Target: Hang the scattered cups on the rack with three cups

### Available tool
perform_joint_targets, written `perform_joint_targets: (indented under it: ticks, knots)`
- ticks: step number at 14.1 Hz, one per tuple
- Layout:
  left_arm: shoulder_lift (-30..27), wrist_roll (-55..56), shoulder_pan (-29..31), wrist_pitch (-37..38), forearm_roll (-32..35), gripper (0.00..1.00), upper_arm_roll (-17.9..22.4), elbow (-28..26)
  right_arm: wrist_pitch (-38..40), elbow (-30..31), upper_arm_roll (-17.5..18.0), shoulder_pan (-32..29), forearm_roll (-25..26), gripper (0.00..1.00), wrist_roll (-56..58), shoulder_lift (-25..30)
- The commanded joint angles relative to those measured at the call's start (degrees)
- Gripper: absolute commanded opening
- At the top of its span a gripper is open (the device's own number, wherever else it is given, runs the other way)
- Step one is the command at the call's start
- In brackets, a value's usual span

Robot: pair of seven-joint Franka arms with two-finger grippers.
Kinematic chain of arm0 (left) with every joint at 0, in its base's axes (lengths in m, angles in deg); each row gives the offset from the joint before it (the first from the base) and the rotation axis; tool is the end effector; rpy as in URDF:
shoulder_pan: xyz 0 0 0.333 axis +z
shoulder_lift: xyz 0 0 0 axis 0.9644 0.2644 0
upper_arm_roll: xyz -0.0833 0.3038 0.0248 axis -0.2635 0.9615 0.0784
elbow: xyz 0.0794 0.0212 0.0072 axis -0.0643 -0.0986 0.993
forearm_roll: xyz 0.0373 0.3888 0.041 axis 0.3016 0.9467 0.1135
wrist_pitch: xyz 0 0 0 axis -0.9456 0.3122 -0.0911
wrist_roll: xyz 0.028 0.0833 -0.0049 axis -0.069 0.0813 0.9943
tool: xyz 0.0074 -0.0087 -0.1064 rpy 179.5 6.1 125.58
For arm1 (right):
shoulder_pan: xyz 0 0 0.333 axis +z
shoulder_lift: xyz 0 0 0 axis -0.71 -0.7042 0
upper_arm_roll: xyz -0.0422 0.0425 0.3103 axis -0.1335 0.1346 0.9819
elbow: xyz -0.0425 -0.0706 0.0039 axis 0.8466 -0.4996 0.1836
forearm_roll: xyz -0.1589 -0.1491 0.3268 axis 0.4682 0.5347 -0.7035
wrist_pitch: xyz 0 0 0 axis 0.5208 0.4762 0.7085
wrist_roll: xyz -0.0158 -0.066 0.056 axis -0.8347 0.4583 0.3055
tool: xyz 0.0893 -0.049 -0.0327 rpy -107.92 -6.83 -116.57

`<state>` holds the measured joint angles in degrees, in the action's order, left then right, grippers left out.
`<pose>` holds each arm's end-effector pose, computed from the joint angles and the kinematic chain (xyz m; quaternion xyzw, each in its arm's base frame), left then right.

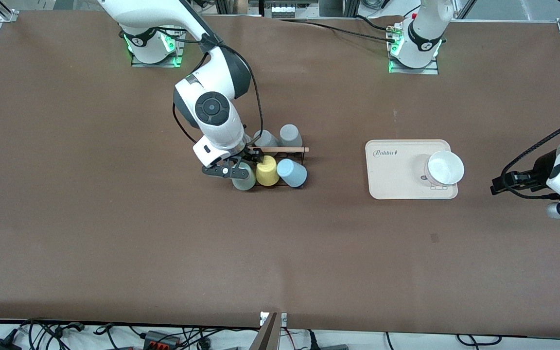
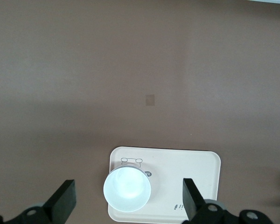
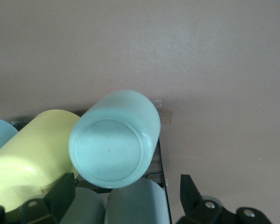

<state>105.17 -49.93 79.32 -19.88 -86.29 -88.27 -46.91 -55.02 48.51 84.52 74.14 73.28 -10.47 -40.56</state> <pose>0.6652 0.0216 0.5153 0.9988 0.0487 0.0060 0.0078 0.5411 0.4034 0.3075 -0.9980 0.0604 0.0186 0.0087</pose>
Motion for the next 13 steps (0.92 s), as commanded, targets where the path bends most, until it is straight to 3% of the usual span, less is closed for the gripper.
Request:
perform_joint_targets:
  ticks: [1,7,13]
  knots:
    - [-2.34,-0.75,0.36,0.74,0.20,1.00,-0.72,-1.57,1.18,-0.30,-0.51,0.01,0.52,1.00,0.03,2.45]
    - [-3.92,-0.32,0.36,2.40,0.28,1.00,-0.90,-2.10,7.94,-0.65,-0.69,-4.11,0.08,1.00,1.17,12.03]
    - [-7.27,-1.02,1.15,5.91,0.20,1.00,-1.07,-3.42,17.08,-0.65,-0.69,-18.24,-0.97,1.00,20.22,22.23]
